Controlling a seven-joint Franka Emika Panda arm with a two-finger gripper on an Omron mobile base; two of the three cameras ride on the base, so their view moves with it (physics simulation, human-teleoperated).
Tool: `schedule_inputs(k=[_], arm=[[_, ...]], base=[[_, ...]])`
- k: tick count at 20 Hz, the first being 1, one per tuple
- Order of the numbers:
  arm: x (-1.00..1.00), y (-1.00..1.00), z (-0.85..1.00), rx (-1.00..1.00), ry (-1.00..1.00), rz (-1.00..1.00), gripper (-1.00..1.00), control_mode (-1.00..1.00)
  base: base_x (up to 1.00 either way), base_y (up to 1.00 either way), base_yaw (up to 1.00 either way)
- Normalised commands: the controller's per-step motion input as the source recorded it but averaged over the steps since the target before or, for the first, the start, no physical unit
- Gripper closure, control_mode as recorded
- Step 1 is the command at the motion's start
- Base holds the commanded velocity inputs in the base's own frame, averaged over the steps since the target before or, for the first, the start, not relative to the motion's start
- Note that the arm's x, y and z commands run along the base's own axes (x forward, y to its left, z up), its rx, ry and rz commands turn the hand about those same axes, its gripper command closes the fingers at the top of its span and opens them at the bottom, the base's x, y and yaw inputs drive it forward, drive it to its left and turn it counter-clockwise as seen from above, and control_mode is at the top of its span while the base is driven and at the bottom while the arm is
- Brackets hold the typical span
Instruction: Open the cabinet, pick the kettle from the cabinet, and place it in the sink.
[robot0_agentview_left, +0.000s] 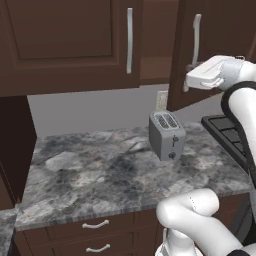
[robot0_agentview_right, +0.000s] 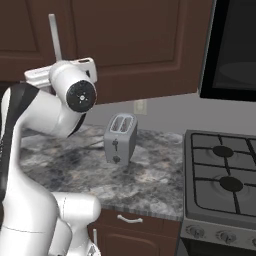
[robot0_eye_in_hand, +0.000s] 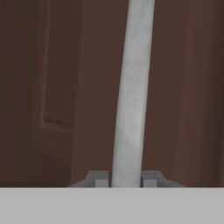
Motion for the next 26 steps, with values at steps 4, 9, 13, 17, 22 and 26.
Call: schedule_inputs(k=[4, 9, 13, 17, 22, 26], arm=[[-0.45, -0.12, 0.09, 0.0, 0.0, 0.14, 1.0, -1.0], [-0.47, -0.18, 0.07, 0.0, 0.0, 0.11, 1.0, -1.0], [-0.46, -0.18, 0.06, 0.0, 0.0, 0.11, 1.0, -1.0], [-0.47, -0.19, 0.06, 0.0, 0.0, 0.09, 1.0, -1.0], [-0.42, -0.14, 0.06, 0.0, 0.0, 0.05, 1.0, -1.0], [-0.39, -0.1, 0.02, 0.0, 0.0, 0.01, -1.0, -1.0]], base=[[0.0, 0.0, 0.0], [0.0, 0.0, 0.0], [0.0, 0.0, 0.0], [0.0, 0.0, 0.0], [0.0, 0.0, 0.0], [0.0, 0.0, 0.0]])
